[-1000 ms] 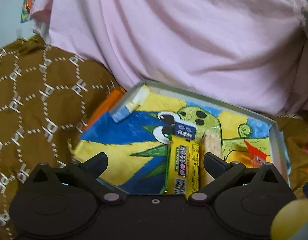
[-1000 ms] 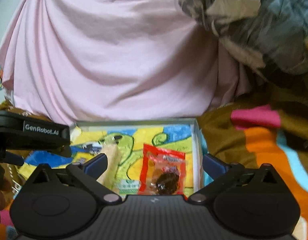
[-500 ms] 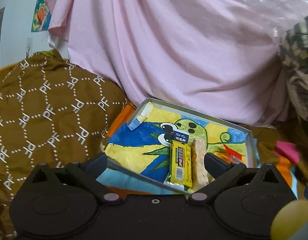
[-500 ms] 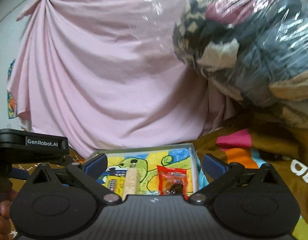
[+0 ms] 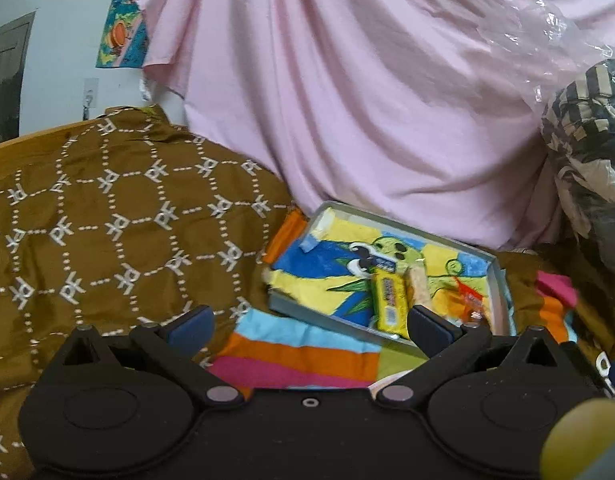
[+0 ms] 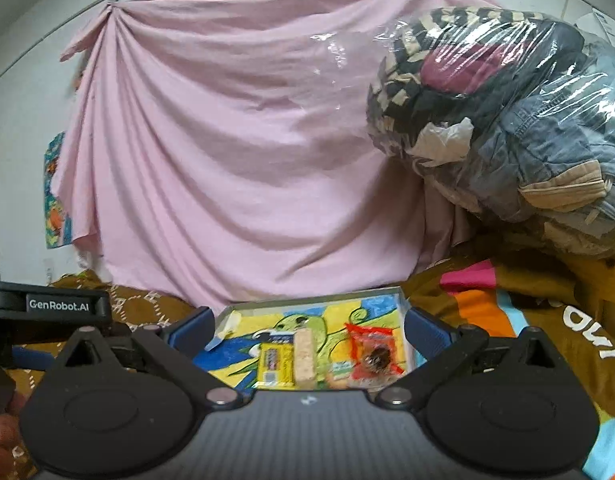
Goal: Organize snacks
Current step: 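Withdraw both tools from the tray back over the remaining snacks, then lower the right tool toward the gold jerky packet and quail eggs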
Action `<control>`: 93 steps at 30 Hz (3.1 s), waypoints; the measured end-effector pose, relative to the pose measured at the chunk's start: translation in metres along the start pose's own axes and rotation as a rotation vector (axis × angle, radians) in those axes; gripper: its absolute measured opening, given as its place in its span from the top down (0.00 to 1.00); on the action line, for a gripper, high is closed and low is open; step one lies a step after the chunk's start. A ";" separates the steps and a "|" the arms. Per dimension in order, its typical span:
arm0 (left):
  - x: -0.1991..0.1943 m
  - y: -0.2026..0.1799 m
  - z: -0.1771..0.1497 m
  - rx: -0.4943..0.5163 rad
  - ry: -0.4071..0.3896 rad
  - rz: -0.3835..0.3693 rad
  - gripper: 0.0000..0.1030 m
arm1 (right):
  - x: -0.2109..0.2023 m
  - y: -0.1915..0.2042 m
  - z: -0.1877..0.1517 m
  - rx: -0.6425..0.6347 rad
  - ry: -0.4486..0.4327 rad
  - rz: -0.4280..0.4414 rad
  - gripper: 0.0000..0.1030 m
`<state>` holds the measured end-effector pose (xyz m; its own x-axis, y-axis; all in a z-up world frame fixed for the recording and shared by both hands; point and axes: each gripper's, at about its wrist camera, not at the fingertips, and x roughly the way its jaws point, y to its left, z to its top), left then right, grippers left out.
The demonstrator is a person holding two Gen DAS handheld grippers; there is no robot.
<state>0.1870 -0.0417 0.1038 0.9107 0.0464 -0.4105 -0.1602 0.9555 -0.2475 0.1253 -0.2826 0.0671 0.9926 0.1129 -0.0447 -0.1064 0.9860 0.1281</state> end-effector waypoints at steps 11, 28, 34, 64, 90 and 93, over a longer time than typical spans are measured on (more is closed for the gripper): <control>-0.010 0.069 -0.035 0.038 0.021 0.019 0.01 | -0.029 0.032 -0.036 -0.079 0.048 0.020 0.00; 0.014 0.110 -0.099 0.182 0.172 0.057 0.01 | -0.028 0.085 -0.102 -0.205 0.281 0.150 0.00; 0.034 0.115 -0.104 0.208 0.251 0.057 0.01 | -0.024 0.096 -0.116 -0.215 0.359 0.208 0.00; 0.077 0.144 -0.094 0.419 0.245 -0.198 0.01 | 0.035 0.118 -0.140 -0.298 0.596 0.357 0.00; 0.058 0.158 -0.087 0.371 0.119 -0.309 0.01 | 0.097 0.104 -0.153 0.002 0.793 0.422 0.12; 0.066 0.160 -0.091 0.359 0.166 -0.256 0.01 | 0.098 0.102 -0.153 0.011 0.803 0.414 0.13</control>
<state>0.1869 0.0882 -0.0425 0.8256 -0.2231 -0.5183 0.2300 0.9718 -0.0520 0.2026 -0.1520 -0.0760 0.5352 0.5141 -0.6703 -0.4414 0.8467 0.2970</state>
